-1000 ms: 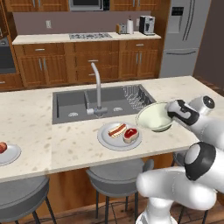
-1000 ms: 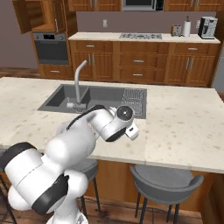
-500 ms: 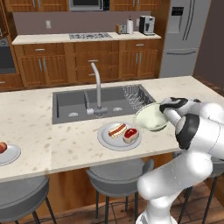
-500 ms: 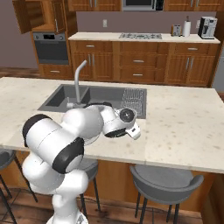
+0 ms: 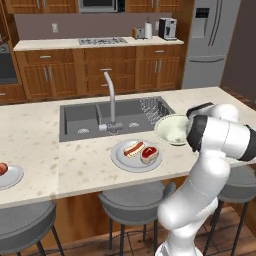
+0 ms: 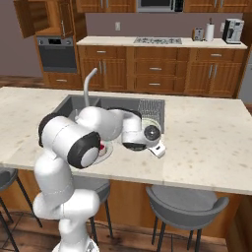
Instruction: Take the smaller bowl and place it next to the appetizer plate on the dining counter , and place the larger bowl next to the plate with cooked food.
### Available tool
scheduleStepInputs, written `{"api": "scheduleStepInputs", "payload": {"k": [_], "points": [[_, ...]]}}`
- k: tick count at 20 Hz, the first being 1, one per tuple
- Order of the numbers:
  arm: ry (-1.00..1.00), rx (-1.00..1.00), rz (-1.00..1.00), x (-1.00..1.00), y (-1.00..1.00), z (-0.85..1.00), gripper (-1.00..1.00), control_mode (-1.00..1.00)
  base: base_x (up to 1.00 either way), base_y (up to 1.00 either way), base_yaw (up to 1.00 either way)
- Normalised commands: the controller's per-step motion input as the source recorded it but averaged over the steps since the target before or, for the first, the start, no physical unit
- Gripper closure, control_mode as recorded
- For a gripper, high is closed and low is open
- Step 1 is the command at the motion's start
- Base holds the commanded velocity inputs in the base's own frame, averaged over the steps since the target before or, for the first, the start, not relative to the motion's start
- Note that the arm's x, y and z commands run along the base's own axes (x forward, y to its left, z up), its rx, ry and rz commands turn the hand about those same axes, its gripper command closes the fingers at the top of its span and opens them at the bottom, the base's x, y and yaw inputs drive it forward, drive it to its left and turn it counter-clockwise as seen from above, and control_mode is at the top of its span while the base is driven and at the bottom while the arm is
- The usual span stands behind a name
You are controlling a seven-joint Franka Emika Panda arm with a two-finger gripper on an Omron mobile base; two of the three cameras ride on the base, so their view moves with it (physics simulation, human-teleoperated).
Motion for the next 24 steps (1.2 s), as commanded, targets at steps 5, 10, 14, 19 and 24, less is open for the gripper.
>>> {"api": "scheduleStepInputs", "payload": {"k": [5, 10, 14, 19, 24], "points": [[0.01, -0.04, 0.01, -0.43, 0.38, 0.22, -1.0, -1.0, 0.0, 0.0, 0.0], [0.07, 0.0, 0.0, -0.53, 0.04, 0.87, -1.0, -1.0, 0.0, 0.0, 0.0], [0.06, -0.03, 0.0, -0.26, -0.09, 1.0, -1.0, -1.0, 0.0, 0.0, 0.0], [0.15, -0.06, 0.0, -0.5, -0.27, 1.0, -1.0, -1.0, 0.0, 0.0, 0.0], [0.09, -0.1, 0.0, -1.0, 0.08, 1.0, -1.0, -1.0, 0.0, 0.0, 0.0]]}}
